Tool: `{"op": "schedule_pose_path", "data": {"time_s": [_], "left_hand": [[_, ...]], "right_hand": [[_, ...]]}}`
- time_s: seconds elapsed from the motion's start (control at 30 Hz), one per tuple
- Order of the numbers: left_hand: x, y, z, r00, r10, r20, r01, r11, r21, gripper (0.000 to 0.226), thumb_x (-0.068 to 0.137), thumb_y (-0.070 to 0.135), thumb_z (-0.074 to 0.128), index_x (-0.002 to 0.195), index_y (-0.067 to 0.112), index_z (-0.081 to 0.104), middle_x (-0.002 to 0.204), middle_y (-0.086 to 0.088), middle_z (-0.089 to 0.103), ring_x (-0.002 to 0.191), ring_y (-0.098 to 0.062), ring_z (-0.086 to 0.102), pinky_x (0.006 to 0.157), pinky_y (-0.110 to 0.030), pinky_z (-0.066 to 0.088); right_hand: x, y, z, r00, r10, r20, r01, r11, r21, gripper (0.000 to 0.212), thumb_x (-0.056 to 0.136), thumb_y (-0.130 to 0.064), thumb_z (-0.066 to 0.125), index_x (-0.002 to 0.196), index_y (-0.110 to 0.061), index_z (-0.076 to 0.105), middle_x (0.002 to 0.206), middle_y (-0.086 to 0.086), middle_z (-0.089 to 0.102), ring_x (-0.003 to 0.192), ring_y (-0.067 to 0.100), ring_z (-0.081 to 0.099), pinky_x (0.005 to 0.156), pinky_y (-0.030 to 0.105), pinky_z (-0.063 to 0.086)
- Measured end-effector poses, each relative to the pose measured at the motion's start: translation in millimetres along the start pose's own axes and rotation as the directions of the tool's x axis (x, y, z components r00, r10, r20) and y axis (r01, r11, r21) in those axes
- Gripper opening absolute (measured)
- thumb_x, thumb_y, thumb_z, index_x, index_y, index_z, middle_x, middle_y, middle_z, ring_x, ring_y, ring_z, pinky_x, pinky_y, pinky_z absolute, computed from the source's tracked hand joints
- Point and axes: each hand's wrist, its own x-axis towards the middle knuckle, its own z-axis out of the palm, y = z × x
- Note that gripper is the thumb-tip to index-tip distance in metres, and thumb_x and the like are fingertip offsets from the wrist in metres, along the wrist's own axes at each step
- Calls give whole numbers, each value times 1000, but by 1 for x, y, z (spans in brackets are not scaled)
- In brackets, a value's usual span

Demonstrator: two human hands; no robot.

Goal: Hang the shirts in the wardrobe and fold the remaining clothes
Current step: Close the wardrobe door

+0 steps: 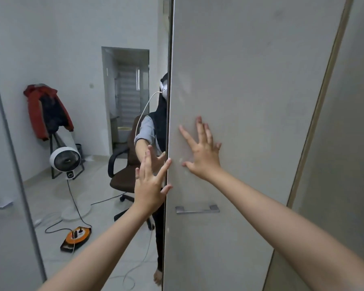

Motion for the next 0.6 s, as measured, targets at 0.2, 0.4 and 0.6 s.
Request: {"op": "schedule_pose_path", "data": {"time_s": [0.2,0.4,0.6], "left_hand": [[12,-8,20,997,36,-70,-31,997,67,106,53,27,88,141,36,30,154,-23,14,136,-40,30,98,-65,33],[22,-5,43,995,-54,-86,61,995,78,109,53,22,88,142,36,27,154,-21,5,141,-37,12,111,-53,0],[20,3,44,993,-20,-114,26,998,54,105,56,17,86,145,28,31,154,-25,3,142,-40,7,103,-58,29]], "right_hand": [[12,3,16,999,23,-32,-23,1000,-15,110,73,-33,77,144,-52,-4,149,-9,-38,144,22,-22,101,75,12],[26,4,26,998,47,-32,-47,998,-28,112,73,-29,77,144,-52,-7,148,-8,-42,142,22,-27,101,77,8],[25,3,25,998,54,-32,-55,998,-33,112,72,-30,78,144,-52,-6,148,-7,-40,143,22,-26,101,76,7]]}}
